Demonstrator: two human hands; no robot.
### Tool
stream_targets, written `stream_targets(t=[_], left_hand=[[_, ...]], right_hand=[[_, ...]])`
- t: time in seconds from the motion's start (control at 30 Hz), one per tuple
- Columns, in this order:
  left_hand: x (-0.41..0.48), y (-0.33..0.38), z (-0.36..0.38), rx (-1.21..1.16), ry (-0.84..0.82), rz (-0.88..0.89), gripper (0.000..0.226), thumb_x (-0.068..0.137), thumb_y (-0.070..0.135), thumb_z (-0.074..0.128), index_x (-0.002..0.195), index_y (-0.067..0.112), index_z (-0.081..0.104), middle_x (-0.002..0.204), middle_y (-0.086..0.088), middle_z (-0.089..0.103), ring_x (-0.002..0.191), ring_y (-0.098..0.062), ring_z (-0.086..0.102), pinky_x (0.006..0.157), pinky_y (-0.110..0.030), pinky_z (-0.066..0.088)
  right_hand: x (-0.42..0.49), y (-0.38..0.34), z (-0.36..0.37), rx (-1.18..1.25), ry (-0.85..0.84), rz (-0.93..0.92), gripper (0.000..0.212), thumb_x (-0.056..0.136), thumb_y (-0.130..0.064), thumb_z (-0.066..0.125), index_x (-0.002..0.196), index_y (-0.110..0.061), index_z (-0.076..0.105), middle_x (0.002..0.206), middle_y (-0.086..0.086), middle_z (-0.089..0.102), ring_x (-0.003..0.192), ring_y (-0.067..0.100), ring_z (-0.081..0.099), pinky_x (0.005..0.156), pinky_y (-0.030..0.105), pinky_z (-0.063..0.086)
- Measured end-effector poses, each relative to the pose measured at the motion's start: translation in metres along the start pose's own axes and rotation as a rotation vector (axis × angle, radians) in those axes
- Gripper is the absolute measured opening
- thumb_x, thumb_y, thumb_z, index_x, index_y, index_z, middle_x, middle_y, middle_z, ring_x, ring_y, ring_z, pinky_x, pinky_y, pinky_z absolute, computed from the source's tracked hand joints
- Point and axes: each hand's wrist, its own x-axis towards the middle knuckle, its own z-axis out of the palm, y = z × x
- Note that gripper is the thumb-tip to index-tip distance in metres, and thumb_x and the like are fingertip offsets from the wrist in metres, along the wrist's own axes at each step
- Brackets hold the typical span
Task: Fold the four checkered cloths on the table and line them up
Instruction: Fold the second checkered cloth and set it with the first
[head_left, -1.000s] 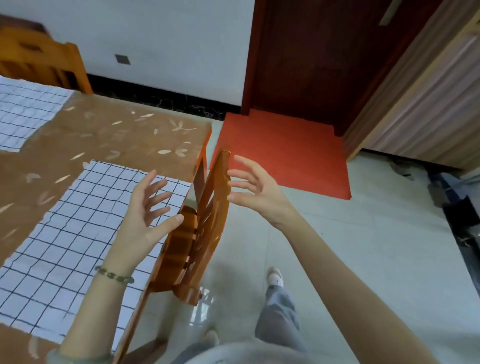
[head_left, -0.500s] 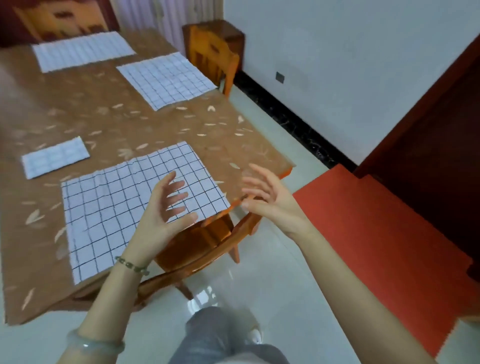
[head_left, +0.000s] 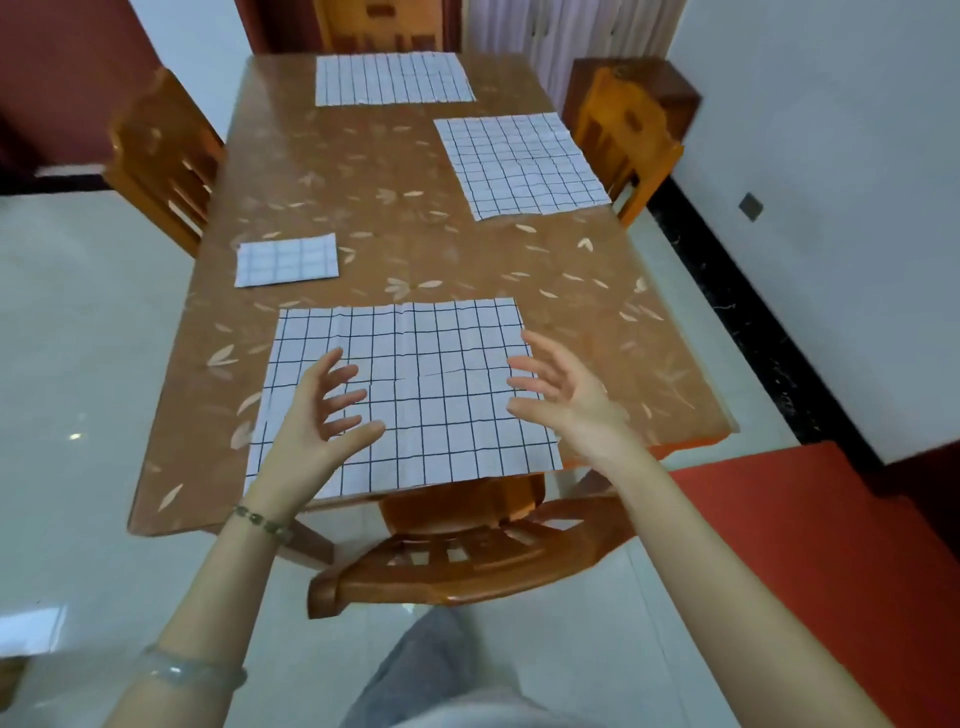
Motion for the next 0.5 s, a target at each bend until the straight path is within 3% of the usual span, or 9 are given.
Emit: stream_targets(t=[0.1, 0.2, 0.3, 0.4, 0.5], left_hand=[[0.025, -0.018, -0.021, -0.002, 0.045, -0.044, 0.085, 0.070, 0.028, 0.079, 0.139, 0.034, 0.030, 0.139, 0.001, 0.044, 0.119, -0.011, 0.054, 0.090, -0.028, 0.048], [0.053, -0.045, -0.043, 0.058, 0.052, -0.109, 0.089, 0.067, 0.033, 0.079, 0.141, 0.033, 0.030, 0.137, 0.003, 0.044, 0.119, -0.012, 0.052, 0.092, -0.031, 0.048], [0.083, -0.083, -0.056, 0.248, -0.005, -0.195, 0.079, 0.080, 0.019, 0.075, 0.144, 0.024, 0.029, 0.139, 0.002, 0.043, 0.123, -0.016, 0.047, 0.099, -0.035, 0.043], [0.108, -0.121, -0.064, 0.451, -0.119, -0.239, 0.074, 0.084, 0.019, 0.070, 0.145, 0.016, 0.029, 0.147, -0.005, 0.038, 0.133, -0.022, 0.038, 0.108, -0.041, 0.036], [0.124, -0.148, -0.071, 0.617, -0.109, -0.250, 0.062, 0.088, 0.020, 0.064, 0.142, 0.009, 0.037, 0.145, -0.012, 0.041, 0.135, -0.027, 0.035, 0.112, -0.039, 0.028]], right_hand=[[0.037, 0.004, 0.011, -0.042, -0.017, 0.021, 0.066, 0.077, -0.006, 0.075, 0.127, -0.037, 0.046, 0.123, -0.004, 0.060, 0.110, 0.010, 0.062, 0.092, 0.029, 0.052], [0.070, 0.010, 0.022, -0.111, -0.004, 0.054, 0.063, 0.078, -0.006, 0.075, 0.131, -0.029, 0.049, 0.122, -0.003, 0.061, 0.110, 0.008, 0.061, 0.089, 0.022, 0.051], [0.101, 0.024, 0.029, -0.203, 0.019, 0.095, 0.057, 0.079, -0.006, 0.073, 0.129, -0.023, 0.053, 0.120, -0.001, 0.061, 0.110, 0.012, 0.060, 0.092, 0.024, 0.049], [0.129, 0.046, 0.033, -0.314, 0.034, 0.141, 0.051, 0.079, -0.004, 0.071, 0.125, -0.022, 0.057, 0.116, 0.000, 0.062, 0.109, 0.016, 0.060, 0.094, 0.027, 0.048], [0.153, 0.069, 0.034, -0.460, 0.046, 0.190, 0.047, 0.080, -0.004, 0.067, 0.123, -0.021, 0.060, 0.115, -0.003, 0.061, 0.110, 0.015, 0.058, 0.094, 0.027, 0.047]])
